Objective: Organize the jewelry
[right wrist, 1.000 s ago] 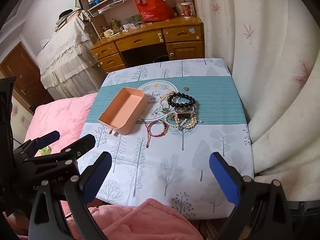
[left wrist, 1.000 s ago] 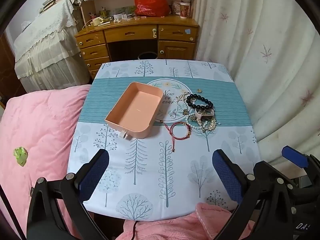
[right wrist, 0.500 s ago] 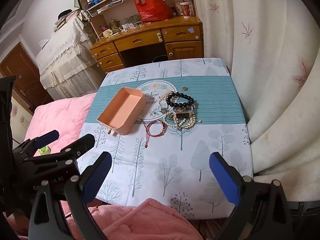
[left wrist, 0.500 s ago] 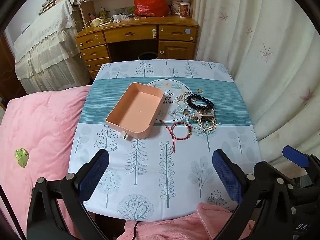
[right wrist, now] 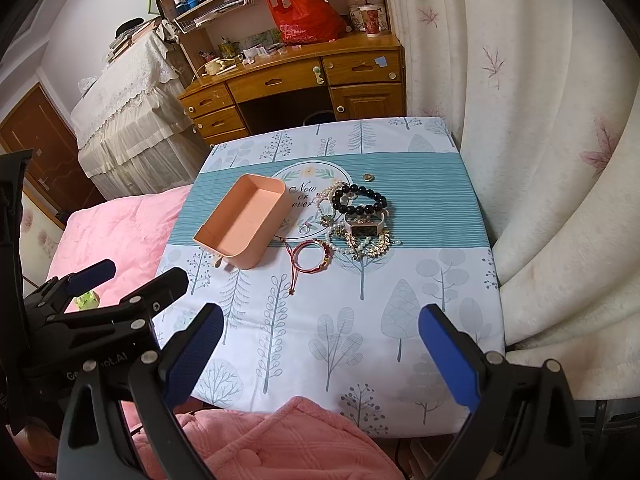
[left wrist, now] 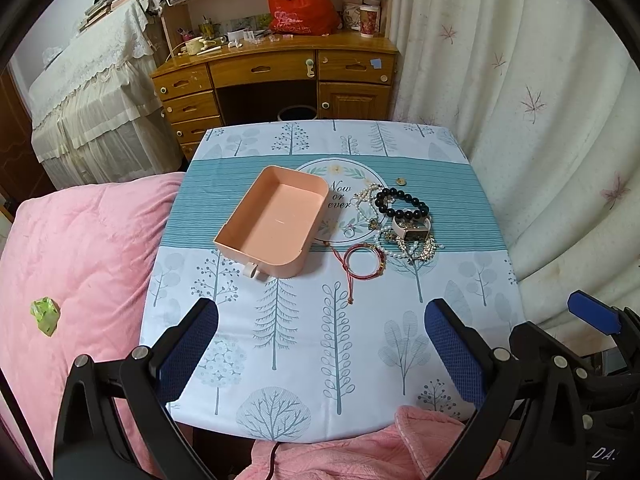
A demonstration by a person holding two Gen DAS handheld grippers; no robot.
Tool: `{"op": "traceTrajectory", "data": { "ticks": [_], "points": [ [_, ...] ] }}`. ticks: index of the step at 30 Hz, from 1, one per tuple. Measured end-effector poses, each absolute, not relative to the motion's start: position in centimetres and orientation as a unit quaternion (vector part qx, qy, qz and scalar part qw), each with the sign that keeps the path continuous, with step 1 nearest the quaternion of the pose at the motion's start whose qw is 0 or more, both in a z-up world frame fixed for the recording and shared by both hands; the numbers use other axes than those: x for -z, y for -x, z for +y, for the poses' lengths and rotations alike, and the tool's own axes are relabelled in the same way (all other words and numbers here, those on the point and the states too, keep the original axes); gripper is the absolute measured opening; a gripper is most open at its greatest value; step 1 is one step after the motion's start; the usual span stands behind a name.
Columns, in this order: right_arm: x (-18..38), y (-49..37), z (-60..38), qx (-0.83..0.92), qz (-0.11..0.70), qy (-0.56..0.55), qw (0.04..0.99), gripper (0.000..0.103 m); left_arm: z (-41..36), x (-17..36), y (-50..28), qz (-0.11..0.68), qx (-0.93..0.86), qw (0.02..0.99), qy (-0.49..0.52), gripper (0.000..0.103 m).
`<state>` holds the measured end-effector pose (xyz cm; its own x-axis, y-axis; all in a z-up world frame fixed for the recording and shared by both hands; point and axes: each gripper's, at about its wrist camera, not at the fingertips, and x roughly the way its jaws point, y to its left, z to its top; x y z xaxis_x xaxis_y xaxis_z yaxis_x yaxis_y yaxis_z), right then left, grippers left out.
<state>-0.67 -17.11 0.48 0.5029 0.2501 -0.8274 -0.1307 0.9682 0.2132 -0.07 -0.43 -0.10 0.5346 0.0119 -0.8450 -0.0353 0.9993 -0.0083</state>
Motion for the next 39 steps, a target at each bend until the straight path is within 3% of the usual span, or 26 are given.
{"op": "traceTrajectory", "data": {
  "ticks": [39],
  "points": [
    [-0.4,0.8,-17.4,-0.109,0.486,-0.061,0.865,0.099,-0.2,-0.1,0.4,0.481,-0.018,0.877,0.008,0.102]
  ]
}}
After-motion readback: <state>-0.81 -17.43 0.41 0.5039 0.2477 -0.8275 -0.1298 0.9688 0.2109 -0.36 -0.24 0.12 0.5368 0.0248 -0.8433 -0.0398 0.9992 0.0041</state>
